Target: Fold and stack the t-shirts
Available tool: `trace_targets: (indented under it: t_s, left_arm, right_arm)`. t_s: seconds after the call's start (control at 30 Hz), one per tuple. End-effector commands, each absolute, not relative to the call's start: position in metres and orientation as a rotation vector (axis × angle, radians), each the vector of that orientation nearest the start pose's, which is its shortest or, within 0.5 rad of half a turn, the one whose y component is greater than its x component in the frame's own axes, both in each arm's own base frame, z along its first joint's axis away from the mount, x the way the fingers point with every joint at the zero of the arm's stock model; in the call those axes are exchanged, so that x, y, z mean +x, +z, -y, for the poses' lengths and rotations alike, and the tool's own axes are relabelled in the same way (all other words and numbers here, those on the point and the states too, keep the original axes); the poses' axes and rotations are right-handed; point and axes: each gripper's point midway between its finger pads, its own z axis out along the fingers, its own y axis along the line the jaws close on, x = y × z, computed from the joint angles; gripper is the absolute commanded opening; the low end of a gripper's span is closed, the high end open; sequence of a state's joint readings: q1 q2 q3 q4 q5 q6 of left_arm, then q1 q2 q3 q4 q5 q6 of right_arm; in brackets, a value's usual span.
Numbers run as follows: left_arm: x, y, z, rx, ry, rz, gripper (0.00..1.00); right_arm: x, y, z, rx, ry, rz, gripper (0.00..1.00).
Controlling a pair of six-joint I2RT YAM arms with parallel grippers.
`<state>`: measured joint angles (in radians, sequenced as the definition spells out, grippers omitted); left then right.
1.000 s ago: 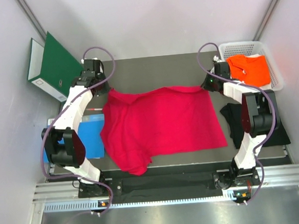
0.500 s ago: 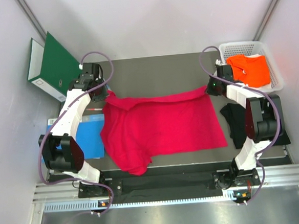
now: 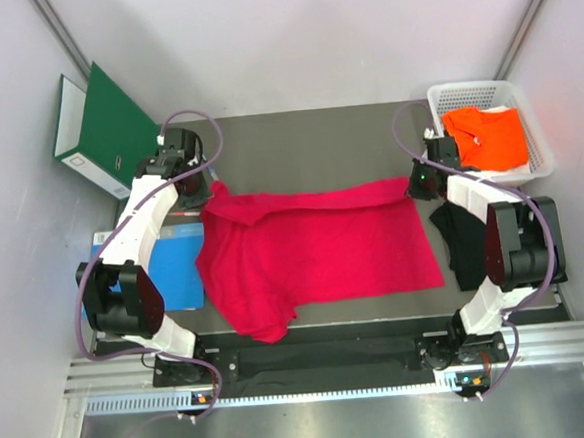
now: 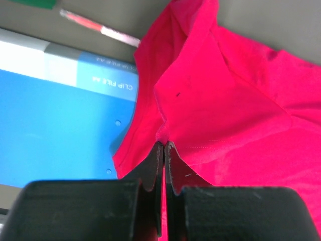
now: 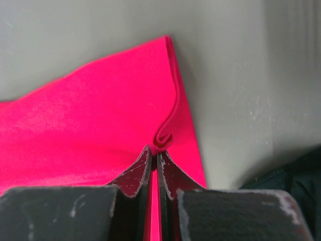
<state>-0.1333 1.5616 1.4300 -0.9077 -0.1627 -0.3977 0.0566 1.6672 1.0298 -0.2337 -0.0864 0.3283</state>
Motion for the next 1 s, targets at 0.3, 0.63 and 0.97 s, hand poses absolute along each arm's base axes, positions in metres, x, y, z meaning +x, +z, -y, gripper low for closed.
trace_targets:
  t_s: [0.3, 0.63, 0.97]
  left_arm:
    - [0.272, 0.132, 0.045, -0.433, -0.072, -2.772, 0.00]
    - [0.227, 0.097, 0.036, -0.462, 0.032, -2.903, 0.00]
    - [0.228, 0.111, 0.032, -0.463, 0.187, -2.840, 0.98]
  right_arm:
    - [0.392, 0.026, -0.043, 0.315, 0.226, -2.564, 0.31]
    - [0.395, 0.028, -0.044, 0.317, 0.232, -2.544, 1.00]
    - [0.400, 0.034, -0.043, 0.325, 0.228, -2.514, 1.00]
